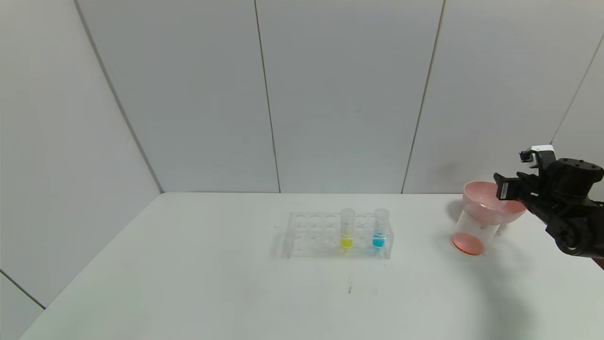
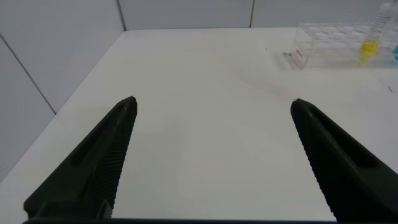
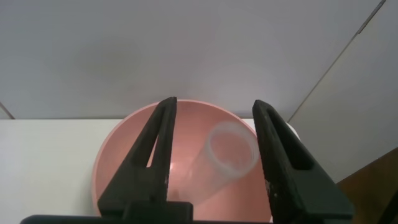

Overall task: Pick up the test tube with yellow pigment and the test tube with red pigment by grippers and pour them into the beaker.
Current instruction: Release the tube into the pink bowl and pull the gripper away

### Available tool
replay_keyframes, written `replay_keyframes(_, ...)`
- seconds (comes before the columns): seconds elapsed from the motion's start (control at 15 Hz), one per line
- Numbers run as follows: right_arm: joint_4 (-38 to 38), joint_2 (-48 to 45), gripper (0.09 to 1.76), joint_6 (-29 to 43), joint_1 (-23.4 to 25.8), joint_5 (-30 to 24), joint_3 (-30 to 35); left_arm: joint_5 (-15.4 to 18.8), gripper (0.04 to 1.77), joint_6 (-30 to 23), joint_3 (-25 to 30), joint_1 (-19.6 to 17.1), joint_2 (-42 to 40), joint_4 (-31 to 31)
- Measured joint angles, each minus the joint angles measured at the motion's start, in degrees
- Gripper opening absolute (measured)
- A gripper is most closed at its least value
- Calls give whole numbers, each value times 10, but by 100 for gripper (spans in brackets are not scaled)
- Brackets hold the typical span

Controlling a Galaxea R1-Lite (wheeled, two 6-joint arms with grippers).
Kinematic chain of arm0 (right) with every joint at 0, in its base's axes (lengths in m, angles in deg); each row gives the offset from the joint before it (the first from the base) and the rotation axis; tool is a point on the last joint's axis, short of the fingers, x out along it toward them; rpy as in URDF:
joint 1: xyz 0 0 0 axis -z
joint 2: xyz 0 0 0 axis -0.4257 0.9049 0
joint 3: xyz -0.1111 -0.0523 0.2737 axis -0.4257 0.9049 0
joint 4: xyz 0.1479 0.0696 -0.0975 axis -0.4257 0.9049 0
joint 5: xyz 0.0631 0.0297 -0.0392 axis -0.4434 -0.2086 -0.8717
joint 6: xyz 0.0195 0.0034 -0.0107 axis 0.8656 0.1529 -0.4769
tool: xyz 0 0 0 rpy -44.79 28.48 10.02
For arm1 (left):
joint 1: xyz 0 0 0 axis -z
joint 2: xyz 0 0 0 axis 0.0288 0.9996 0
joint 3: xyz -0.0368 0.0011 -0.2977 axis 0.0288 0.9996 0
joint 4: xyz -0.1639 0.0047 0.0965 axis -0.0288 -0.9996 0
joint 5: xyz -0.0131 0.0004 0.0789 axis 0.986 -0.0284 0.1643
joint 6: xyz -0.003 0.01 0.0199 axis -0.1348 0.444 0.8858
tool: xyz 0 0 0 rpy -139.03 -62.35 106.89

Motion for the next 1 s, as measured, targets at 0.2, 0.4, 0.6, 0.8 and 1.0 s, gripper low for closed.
replay_keyframes(0.2,1,-8,117,7,-3,-1,2,0,176,0,0,0,0,0)
replay_keyframes(0.4,10,-50,135,11,-4,-4,7,0,176,0,0,0,0,0)
replay_keyframes(0.6,70,-131,146,13,-5,-7,7,0,176,0,0,0,0,0)
replay_keyframes(0.8,181,-245,154,45,-25,-8,2,0,176,0,0,0,0,0)
replay_keyframes(1.0,284,-373,159,110,-126,22,35,0,176,0,0,0,0,0)
